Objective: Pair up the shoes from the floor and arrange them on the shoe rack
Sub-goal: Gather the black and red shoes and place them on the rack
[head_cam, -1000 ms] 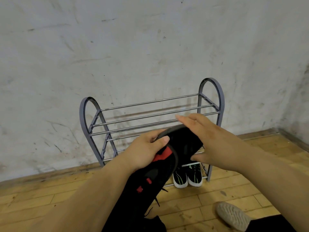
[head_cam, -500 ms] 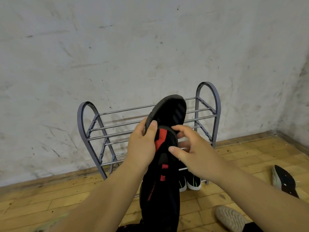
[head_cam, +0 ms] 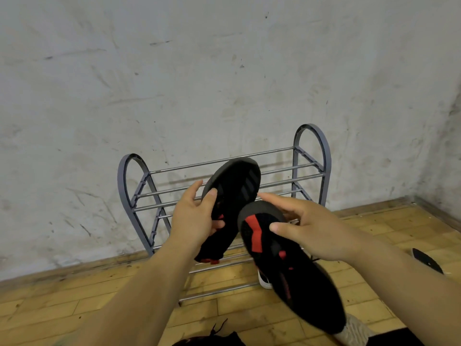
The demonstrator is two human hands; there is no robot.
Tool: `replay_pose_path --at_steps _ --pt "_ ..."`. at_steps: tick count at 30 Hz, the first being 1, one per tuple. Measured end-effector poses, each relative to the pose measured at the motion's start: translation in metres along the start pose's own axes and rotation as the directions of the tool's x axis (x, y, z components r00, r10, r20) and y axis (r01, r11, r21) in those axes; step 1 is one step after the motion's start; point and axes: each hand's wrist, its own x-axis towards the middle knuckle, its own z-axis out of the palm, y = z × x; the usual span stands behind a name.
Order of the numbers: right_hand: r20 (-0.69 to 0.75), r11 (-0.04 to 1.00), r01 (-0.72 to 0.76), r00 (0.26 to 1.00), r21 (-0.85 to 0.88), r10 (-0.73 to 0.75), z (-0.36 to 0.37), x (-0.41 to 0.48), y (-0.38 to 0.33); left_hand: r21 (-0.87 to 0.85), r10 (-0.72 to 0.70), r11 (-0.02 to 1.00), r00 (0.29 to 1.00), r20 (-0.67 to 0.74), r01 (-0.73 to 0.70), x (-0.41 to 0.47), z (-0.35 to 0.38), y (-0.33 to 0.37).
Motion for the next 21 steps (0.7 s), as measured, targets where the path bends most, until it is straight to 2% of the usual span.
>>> replay_pose_path --at_steps 5,8,10,13,16,21 --pt "-0.038 0.989 -0.112 0.993 -0.097 0.109 -0.025 0.003 0.023 0.379 0.131 0.917 0.991 0.001 -0.122 0.006 -0.02 -0.005" --pt "-0.108 0.972 -0.187 0.979 -0.14 0.173 -0.033 0.006 0.035 0.609 0.241 0.756 0.967 0.081 -0.24 0.01 -0.026 -0.006" --pt "-0.113 0.96 -0.225 0.972 -0.17 0.207 -0.034 0.008 0.041 0.699 0.28 0.656 0.952 0.124 -0.284 0.011 -0.026 -0.006" --pt "-0.071 0.941 -0.262 0.965 -0.213 0.253 -0.032 0.009 0.045 0.708 0.28 0.638 0.948 0.153 -0.303 0.007 -0.024 -0.005" --pt "-0.092 0.929 -0.306 0.952 -0.208 0.293 -0.031 0.011 0.045 0.637 0.234 0.714 0.956 0.175 -0.292 0.006 -0.022 -0.007" --pt "-0.292 0.929 -0.314 0.923 -0.195 0.251 -0.035 0.01 0.037 0.576 0.236 0.764 0.956 0.172 -0.292 0.008 -0.024 -0.012"
